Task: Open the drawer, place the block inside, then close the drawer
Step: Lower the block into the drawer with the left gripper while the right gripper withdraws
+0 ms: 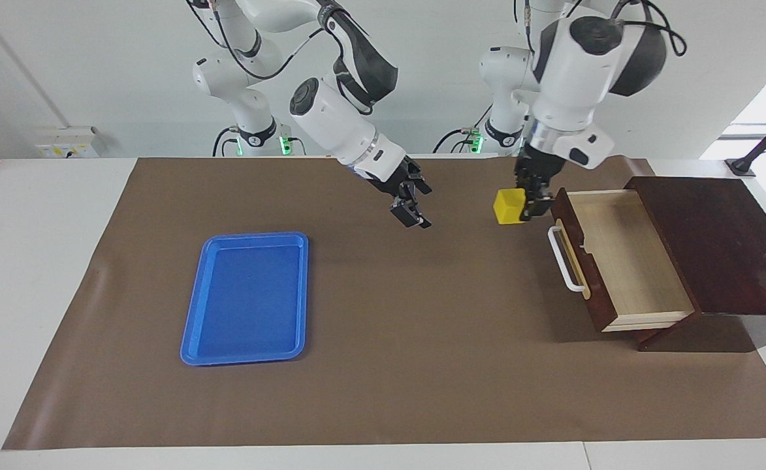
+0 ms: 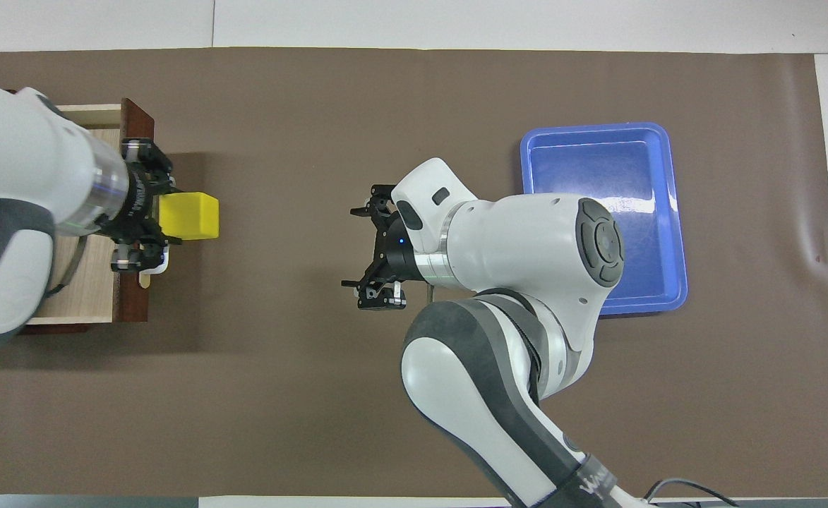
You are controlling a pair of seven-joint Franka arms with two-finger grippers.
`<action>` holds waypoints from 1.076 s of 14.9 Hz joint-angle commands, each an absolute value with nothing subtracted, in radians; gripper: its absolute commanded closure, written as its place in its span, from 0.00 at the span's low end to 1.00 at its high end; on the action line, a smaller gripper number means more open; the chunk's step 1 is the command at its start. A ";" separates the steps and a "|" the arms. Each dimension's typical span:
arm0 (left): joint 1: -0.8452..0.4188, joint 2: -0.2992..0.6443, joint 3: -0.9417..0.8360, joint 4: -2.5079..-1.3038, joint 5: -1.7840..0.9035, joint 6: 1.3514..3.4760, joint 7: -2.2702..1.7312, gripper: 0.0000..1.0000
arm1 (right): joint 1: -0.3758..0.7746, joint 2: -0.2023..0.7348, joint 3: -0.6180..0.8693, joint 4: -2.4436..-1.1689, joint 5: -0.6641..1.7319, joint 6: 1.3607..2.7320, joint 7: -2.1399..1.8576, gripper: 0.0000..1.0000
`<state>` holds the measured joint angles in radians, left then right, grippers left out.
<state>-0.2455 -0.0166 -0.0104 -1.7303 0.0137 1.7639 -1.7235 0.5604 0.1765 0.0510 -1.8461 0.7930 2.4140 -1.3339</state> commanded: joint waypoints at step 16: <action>0.074 0.046 -0.021 -2.005 -0.028 2.127 -1.377 0.98 | 0.089 0.065 0.041 -1.807 0.341 2.068 -0.945 0.00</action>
